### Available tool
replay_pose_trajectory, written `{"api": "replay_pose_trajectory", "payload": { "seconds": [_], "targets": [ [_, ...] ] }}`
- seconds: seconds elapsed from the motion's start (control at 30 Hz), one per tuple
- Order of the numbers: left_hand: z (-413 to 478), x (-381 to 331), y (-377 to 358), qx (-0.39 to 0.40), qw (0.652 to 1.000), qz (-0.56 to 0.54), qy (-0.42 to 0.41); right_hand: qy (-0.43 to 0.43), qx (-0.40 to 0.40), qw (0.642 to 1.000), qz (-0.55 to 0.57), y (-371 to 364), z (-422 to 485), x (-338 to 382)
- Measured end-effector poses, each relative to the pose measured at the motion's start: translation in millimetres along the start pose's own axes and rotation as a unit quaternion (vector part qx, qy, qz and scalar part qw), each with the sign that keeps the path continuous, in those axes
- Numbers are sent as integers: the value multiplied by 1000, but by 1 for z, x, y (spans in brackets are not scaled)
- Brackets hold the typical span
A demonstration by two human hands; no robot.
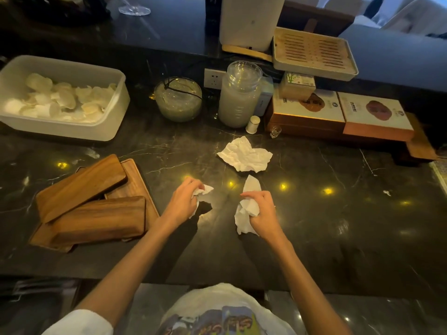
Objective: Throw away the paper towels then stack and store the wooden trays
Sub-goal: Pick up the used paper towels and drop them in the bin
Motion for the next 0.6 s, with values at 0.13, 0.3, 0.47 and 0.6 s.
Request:
{"api": "replay_pose_trajectory", "payload": {
  "seconds": [0.13, 0.3, 0.47, 0.6],
  "targets": [
    [-18, -9, -13, -16, 1000, -21, 6, -50, -27, 998, 31, 1, -10, -6],
    [-48, -23, -23, -37, 999, -25, 19, -44, -49, 996, 55, 11, -35, -14],
    [-87, -39, -28, -74, 997, -13, 32, 35, -42, 998, 25, 28, -64, -21],
    [-124, -52, -38, -101, 994, 3, 39, 41, -52, 997, 26, 43, -100, -37]
  ]
}}
Point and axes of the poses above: each hand's wrist, its own z-axis towards the middle knuckle, its own y-axis out of the back of the hand, x = y × z, the point moved 2 cm from there along z, towards the middle knuckle, and after that the axes turned 11 degrees about -z, right-handed, at the moved point
